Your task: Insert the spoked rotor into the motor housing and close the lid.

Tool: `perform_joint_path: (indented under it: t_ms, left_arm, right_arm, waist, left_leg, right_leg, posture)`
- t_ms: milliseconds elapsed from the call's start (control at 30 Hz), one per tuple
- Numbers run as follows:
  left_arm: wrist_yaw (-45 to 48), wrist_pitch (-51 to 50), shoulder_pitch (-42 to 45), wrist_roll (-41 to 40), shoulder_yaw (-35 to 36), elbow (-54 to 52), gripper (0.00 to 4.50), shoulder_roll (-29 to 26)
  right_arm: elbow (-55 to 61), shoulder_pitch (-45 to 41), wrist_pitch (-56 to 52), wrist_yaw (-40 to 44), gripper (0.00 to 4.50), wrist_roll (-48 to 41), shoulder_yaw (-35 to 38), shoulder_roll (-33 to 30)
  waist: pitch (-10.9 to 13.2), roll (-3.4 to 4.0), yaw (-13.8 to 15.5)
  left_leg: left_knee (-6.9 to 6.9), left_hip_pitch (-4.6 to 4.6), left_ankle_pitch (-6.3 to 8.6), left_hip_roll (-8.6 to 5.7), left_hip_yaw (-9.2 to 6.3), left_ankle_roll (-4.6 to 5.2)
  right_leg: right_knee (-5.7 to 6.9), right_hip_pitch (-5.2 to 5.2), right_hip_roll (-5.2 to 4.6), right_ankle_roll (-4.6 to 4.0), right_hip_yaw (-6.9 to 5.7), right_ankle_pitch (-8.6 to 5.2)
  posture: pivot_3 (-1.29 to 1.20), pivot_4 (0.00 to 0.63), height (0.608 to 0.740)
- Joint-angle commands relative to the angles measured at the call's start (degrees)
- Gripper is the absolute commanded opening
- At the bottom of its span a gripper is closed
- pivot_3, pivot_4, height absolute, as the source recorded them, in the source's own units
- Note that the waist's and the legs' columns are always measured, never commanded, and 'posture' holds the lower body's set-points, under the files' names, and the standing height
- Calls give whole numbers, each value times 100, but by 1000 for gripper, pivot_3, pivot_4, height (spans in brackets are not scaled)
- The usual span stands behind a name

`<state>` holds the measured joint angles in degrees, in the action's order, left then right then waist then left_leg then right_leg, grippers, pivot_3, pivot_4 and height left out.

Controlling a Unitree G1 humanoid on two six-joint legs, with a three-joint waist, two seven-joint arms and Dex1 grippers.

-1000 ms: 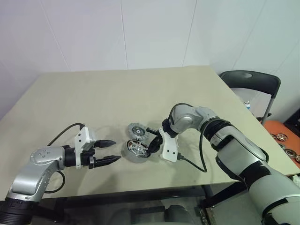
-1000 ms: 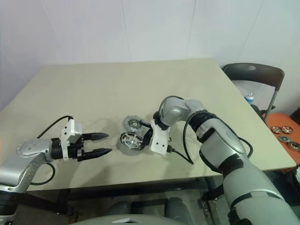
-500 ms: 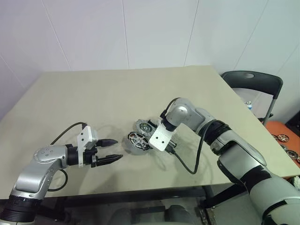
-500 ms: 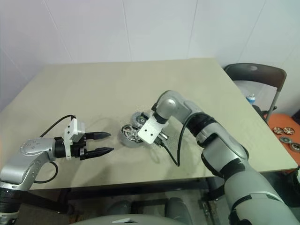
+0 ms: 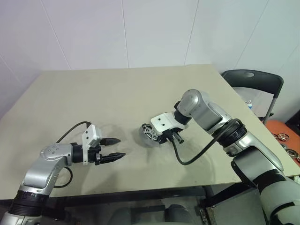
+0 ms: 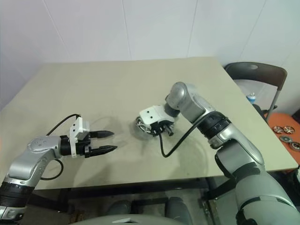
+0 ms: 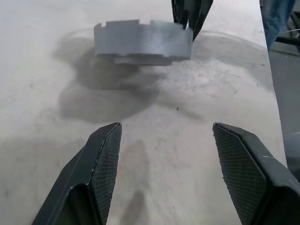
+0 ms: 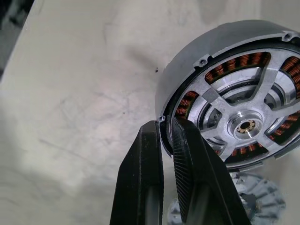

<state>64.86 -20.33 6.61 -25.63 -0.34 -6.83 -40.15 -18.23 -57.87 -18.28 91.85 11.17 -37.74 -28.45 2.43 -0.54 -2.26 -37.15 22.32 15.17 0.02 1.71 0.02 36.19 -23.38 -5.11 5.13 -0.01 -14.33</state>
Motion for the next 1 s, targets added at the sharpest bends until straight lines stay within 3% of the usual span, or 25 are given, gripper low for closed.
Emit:
perform_joint_path:
  t_ms: [33,367,700,833,1000]
  left_arm:
    - [25,117,118,19,0,-9,3316,34]
    - [-84,104,9,26,-16,-164,3316,96]
    - [-328,-20,-314,-65,71,-541,3316,67]
    - [-381,-104,-342,-106,84,-635,3316,62]
    - [-308,-149,-240,-138,95,-537,3316,4]
  right_arm:
    - [203,-96,-968,-96,152,99,-18,235]
    - [-664,-392,-2872,-644,152,244,-361,1336]
    - [-1668,-560,-2225,-1112,152,250,-296,1844]
    - [-1883,-698,-2603,-1251,1220,168,-151,2049]
    - [-1717,-856,-2597,-965,1220,30,-131,1993]
  waist:
    - [0,0,-3]
    - [-5,-8,-16]
    - [-23,-36,-113]
    - [-23,-36,-181]
    - [-22,-35,-148]
  left_leg:
    - [0,7,0,-1,0,0]
    - [-9,7,0,-5,-1,0]
    - [-6,-54,-3,5,-20,-10]
    - [-2,-96,2,14,-35,-20]
    - [-1,-84,-4,11,-44,-13]
  right_leg:
    - [-1,-6,0,0,0,0]
    - [1,1,5,3,-5,2]
    - [8,39,45,-18,-2,12]
    - [6,68,55,-37,-1,8]
    - [4,51,60,-33,-1,20]
  posture:
    - [0,0,740]
    - [0,0,740]
    - [0,0,740]
    - [0,0,740]
    - [0,0,740]
